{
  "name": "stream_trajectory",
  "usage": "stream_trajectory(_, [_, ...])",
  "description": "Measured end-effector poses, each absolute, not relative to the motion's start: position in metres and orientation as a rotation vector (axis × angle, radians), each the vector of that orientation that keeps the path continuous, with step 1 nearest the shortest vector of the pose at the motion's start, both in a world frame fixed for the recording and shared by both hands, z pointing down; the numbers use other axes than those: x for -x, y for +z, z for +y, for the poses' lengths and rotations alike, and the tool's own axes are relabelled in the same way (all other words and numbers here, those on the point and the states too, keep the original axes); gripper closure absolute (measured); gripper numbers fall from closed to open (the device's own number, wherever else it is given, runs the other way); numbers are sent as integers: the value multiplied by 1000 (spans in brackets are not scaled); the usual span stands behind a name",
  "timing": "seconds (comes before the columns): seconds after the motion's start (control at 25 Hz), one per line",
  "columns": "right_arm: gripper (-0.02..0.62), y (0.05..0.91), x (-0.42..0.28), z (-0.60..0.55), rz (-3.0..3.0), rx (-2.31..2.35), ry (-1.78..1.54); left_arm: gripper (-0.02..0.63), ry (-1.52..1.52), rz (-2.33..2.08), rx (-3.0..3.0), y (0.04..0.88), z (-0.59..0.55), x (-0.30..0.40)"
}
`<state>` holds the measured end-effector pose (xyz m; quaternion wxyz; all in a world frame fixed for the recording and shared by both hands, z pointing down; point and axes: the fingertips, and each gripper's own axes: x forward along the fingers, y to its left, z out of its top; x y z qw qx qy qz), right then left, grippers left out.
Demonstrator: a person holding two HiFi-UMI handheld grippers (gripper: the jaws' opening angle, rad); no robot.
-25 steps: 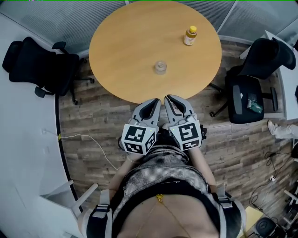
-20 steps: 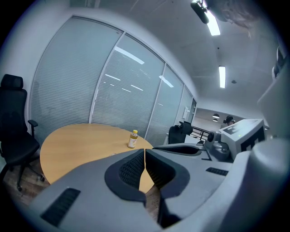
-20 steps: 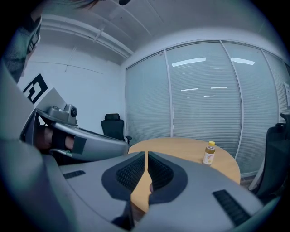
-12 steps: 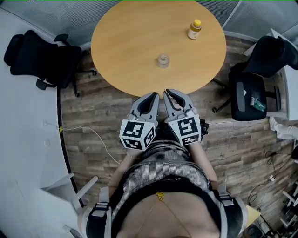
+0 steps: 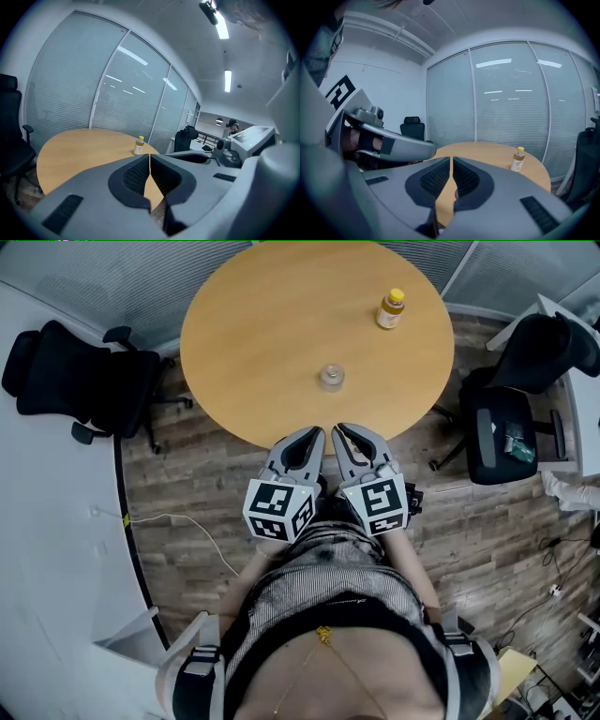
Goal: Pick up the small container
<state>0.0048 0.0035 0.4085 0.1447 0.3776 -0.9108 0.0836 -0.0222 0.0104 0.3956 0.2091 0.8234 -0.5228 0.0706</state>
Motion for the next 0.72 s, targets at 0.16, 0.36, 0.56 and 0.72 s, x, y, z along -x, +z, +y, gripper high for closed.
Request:
stream_trajectory(0.16, [561, 407, 2, -14, -2612, -1115, 235, 579, 196, -1435, -2316, 393, -8, 30])
stream_trajectory(0.36, [561, 409, 14, -30, -2595, -1134, 242, 578, 195, -1407, -2317, 397, -23, 42])
stream_trajectory(0.56, [561, 412, 22, -45, -2581, -1154, 249, 580, 193, -1388, -2324, 398, -38, 50])
stream_trajectory(0.72, [561, 413, 27, -55, -2572, -1171, 252, 579, 197, -1372, -2330, 400, -48, 56])
